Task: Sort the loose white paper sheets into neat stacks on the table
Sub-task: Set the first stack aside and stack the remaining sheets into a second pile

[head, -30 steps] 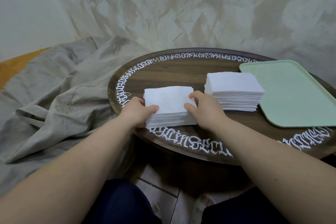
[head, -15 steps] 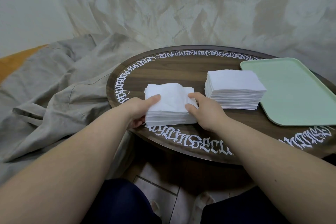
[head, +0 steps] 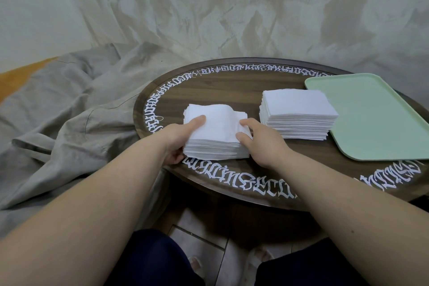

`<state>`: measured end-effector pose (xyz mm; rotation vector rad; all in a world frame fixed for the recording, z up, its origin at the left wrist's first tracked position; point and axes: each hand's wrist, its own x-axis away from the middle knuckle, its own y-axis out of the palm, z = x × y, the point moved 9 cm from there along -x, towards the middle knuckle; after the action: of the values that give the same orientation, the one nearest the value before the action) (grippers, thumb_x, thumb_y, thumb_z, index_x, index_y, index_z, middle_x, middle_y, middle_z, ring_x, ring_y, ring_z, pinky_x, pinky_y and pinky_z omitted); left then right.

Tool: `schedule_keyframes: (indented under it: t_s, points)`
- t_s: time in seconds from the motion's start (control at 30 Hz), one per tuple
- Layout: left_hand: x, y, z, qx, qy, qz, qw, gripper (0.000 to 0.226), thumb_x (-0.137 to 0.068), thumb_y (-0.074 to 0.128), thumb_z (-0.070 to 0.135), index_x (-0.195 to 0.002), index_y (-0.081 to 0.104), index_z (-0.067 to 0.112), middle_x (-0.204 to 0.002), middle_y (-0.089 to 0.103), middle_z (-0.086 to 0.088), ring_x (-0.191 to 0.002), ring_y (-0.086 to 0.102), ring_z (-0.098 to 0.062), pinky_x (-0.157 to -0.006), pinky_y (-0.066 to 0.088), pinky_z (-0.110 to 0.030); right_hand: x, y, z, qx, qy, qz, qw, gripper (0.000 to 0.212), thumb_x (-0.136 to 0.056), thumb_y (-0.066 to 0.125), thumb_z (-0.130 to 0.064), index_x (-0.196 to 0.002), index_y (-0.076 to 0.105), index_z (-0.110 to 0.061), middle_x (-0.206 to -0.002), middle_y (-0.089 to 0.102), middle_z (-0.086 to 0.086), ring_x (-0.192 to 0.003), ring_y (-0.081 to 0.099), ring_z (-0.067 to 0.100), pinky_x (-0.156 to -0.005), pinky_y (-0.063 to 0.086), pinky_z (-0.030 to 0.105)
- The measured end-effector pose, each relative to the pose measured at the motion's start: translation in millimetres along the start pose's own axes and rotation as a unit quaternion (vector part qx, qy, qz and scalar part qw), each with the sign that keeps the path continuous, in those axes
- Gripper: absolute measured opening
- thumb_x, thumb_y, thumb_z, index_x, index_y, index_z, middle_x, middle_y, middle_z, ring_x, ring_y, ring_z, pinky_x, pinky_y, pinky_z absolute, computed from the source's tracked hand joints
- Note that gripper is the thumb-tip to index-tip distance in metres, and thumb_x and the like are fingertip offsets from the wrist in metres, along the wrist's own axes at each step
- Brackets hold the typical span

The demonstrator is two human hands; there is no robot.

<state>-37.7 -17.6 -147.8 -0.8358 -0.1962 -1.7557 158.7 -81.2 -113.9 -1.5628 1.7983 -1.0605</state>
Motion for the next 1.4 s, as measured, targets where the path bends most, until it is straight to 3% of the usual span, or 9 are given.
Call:
schedule_keyframes:
  t_s: [0.13,0.43,0.6,0.67,0.77,0.93,1.07,1.23,1.4]
  points:
    - [-1.4,1.3,0.3,0.031,-0.006,-0.011,0.999,0.05,-0.069,0.065,0.07,-0.091,0.06,0.025,-0.078,0.062,0.005,-0.077,0.055,-0.014,-0.06,0.038,-0.025,-0.1,-1.2,1.0,-0.002,0.004,-0.005,1.0,0.045,-0.099,0.039,-0.039,-0.141,0.035,-0.025,-0.132,0.055,0.008,-0.118,0.05,0.028,-0.091,0.038,0.034]
    - [1.9,17.8,-0.6,0.173,0.034,-0.077,0.981,0.048,-0.08,0.071,0.038,-0.117,0.06,0.01,-0.098,0.07,-0.01,-0.089,0.068,-0.025,-0.081,0.056,-0.042,-0.3,-0.4,-1.6,0.005,0.001,-0.019,1.0,0.045,-0.1,0.038,-0.036,-0.143,0.032,-0.025,-0.131,0.056,0.008,-0.113,0.053,0.027,-0.087,0.04,0.033]
    - [11.0,-4.8,15.0,0.214,0.08,-0.043,0.973,0.047,-0.083,0.068,0.029,-0.123,0.056,0.007,-0.099,0.069,-0.009,-0.081,0.067,-0.022,-0.065,0.059,-0.036,1.8,0.1,-0.4,-0.125,0.04,-0.021,0.991,0.064,-0.094,0.044,-0.049,-0.148,0.023,-0.023,-0.145,0.043,0.007,-0.125,0.046,0.027,-0.101,0.038,0.036]
    - [20.7,-19.1,28.2,0.268,0.103,-0.047,0.957,0.046,-0.083,0.066,0.03,-0.124,0.056,0.01,-0.102,0.068,-0.008,-0.083,0.066,-0.021,-0.063,0.06,-0.034,5.0,6.8,3.4,-0.303,0.118,-0.039,0.945,0.073,-0.088,0.043,-0.064,-0.146,0.024,-0.024,-0.145,0.041,0.008,-0.123,0.049,0.029,-0.104,0.039,0.045]
    - [41.4,-31.0,52.8,0.344,0.147,-0.101,0.922,0.049,-0.078,0.065,0.032,-0.122,0.056,0.013,-0.1,0.069,-0.009,-0.083,0.068,-0.021,-0.071,0.06,-0.037,12.7,23.2,-9.9,-0.539,0.202,-0.092,0.812,0.073,-0.088,0.037,-0.069,-0.145,0.027,-0.024,-0.139,0.045,0.016,-0.114,0.056,0.037,-0.1,0.043,0.051]
    - [59.9,-29.8,54.5,0.27,0.139,-0.13,0.944,0.045,-0.072,0.064,0.033,-0.112,0.06,0.015,-0.093,0.071,-0.008,-0.076,0.069,-0.02,-0.067,0.061,-0.037,3.1,12.8,-36.1,-0.69,0.184,-0.069,0.697,0.077,-0.087,0.032,-0.072,-0.136,0.038,-0.012,-0.123,0.058,0.019,-0.102,0.063,0.036,-0.082,0.053,0.049]
    - [55.5,-34.1,33.6,0.214,0.08,-0.075,0.971,0.023,-0.085,0.062,0.031,-0.102,0.06,0.015,-0.086,0.067,-0.007,-0.068,0.068,-0.02,-0.053,0.057,-0.033,0.0,-2.8,-33.4,-0.603,0.15,-0.055,0.782,0.073,-0.083,0.042,-0.072,-0.126,0.05,-0.012,-0.116,0.062,0.011,-0.102,0.062,0.028,-0.074,0.055,0.04]
    - [52.8,-26.2,37.7,0.177,0.079,-0.022,0.981,0.021,-0.091,0.057,0.027,-0.108,0.059,0.013,-0.096,0.063,-0.01,-0.081,0.06,-0.025,-0.086,0.05,-0.044,5.0,-17.5,-28.4,-0.365,0.093,-0.031,0.926,0.047,-0.086,0.058,-0.045,-0.118,0.057,-0.01,-0.112,0.06,0.005,-0.101,0.058,0.026,-0.083,0.053,0.041]
    - [66.3,11.7,99.9,0.15,0.185,-0.029,0.971,0.027,-0.093,0.054,0.013,-0.115,0.058,-0.001,-0.105,0.066,-0.017,-0.077,0.063,-0.025,-0.061,0.056,-0.035,3.3,-83.6,-8.0,-0.339,0.062,0.089,0.934,0.032,-0.086,0.055,-0.038,-0.102,0.065,-0.012,-0.101,0.063,0.002,-0.096,0.06,0.025,-0.086,0.052,0.049]
